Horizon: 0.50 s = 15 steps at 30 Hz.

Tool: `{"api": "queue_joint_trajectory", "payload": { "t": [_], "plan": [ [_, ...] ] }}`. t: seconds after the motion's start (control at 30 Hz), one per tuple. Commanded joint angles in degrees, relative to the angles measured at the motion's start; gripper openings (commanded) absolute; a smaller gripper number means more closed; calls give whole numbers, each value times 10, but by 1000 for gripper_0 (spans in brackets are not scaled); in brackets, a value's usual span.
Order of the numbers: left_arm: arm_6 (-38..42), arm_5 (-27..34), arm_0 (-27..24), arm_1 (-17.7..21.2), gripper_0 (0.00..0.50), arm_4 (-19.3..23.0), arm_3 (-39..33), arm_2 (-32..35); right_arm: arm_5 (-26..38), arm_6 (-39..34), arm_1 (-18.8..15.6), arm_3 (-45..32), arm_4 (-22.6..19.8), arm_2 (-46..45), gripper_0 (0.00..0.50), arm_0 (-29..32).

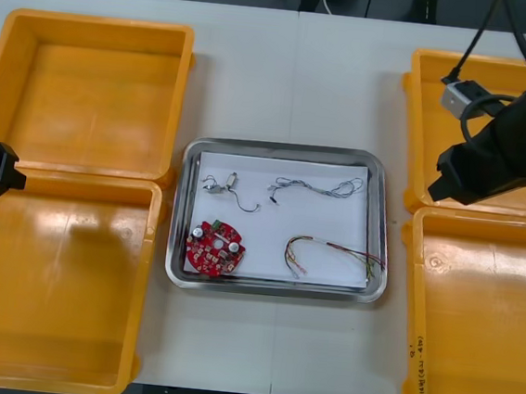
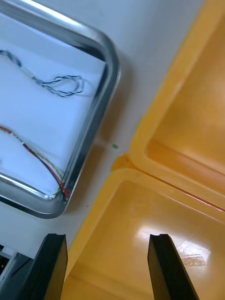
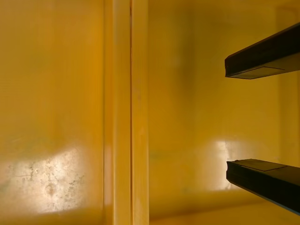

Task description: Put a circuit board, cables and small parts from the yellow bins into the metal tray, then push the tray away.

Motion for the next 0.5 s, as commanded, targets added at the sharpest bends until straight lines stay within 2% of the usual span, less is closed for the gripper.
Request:
{"api": "queue_joint_trajectory", "payload": {
  "t": [0.03,0.5],
  "plan": [
    [-54,4,18,24,500,4,-35,19,-1,-19,25,-20,-9,68,500,-63],
    [-61,4,49,24,500,26,-65,15,-39,-4,82,-39,10,221,500,-140]
  ]
}}
